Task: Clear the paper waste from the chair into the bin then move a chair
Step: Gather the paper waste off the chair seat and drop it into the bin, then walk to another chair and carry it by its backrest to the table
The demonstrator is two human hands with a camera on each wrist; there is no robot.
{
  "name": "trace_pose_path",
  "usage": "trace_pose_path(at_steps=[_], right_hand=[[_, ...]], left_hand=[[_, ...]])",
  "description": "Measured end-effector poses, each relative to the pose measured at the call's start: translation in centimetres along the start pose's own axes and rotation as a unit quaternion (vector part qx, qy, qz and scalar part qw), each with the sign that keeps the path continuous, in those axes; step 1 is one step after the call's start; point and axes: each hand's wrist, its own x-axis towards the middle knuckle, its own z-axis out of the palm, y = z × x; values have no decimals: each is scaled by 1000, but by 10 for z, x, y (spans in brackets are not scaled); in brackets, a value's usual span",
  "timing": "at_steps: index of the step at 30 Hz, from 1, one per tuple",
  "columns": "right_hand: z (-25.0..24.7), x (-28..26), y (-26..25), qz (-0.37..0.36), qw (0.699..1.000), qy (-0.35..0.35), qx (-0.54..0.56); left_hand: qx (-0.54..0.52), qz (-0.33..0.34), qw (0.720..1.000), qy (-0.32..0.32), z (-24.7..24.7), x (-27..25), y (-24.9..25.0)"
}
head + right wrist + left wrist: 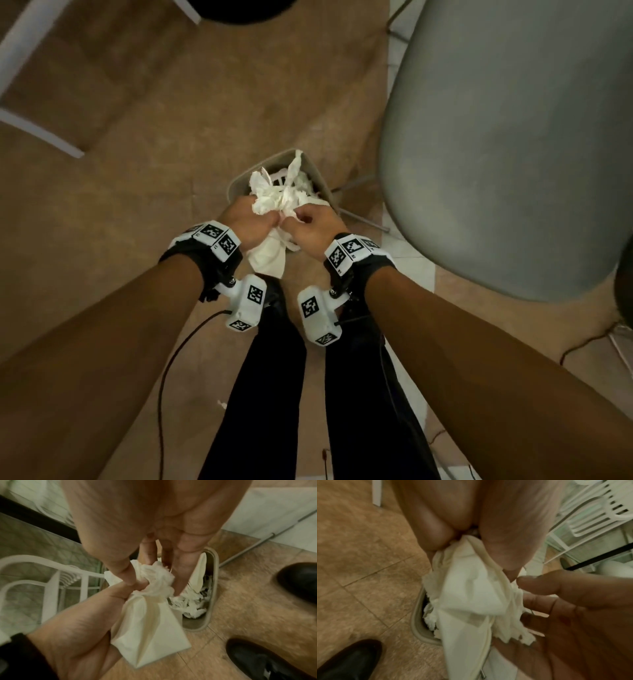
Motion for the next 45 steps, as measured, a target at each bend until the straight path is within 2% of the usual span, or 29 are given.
trace_pose_path(at_steps=[3,5,8,10,12,14,16,20,21,24,26,28,30,32,34,38,42,45], right_hand=[[10,31,16,61,995,-55,54],[13,53,25,53,993,-67,81],[20,83,34,33,991,-80,99],[20,104,35,31,993,-47,107],[15,126,34,9,999,19,24],[13,144,32,-11,987,67,-143],[20,158,35,-36,952,68,-295],[47,172,45,-37,879,37,-474],[52,172,48,-41,872,33,-487],[58,173,50,-49,886,1,-461],[56,168,48,-37,889,-25,-456],[53,160,45,7,916,-39,-399],[46,156,42,11,932,-30,-361],[36,139,30,13,938,-53,-341],[24,120,16,20,938,-65,-340],[3,72,-15,-5,934,-58,-352],[-19,5,-37,-20,935,-47,-350],[-45,-60,-37,-14,929,-62,-364]], left_hand=[[-58,-2,998,18,15,20,-20],[-131,6,991,17,24,35,-23],[-166,-18,986,5,30,58,-26],[-175,-3,985,10,31,73,-31],[-114,35,992,33,29,84,-37],[-35,52,997,53,25,90,-46],[18,71,994,77,25,90,-59],[71,154,972,165,33,83,-83],[73,165,965,188,37,80,-87],[70,178,958,214,47,69,-95],[77,186,957,208,51,62,-98],[83,189,959,196,52,54,-99],[81,177,964,180,49,44,-97],[73,156,970,172,44,32,-92],[74,126,976,159,37,15,-85],[90,32,991,92,22,-34,-72],[98,-23,994,32,8,-102,-75],[103,-55,993,19,-8,-167,-84]])
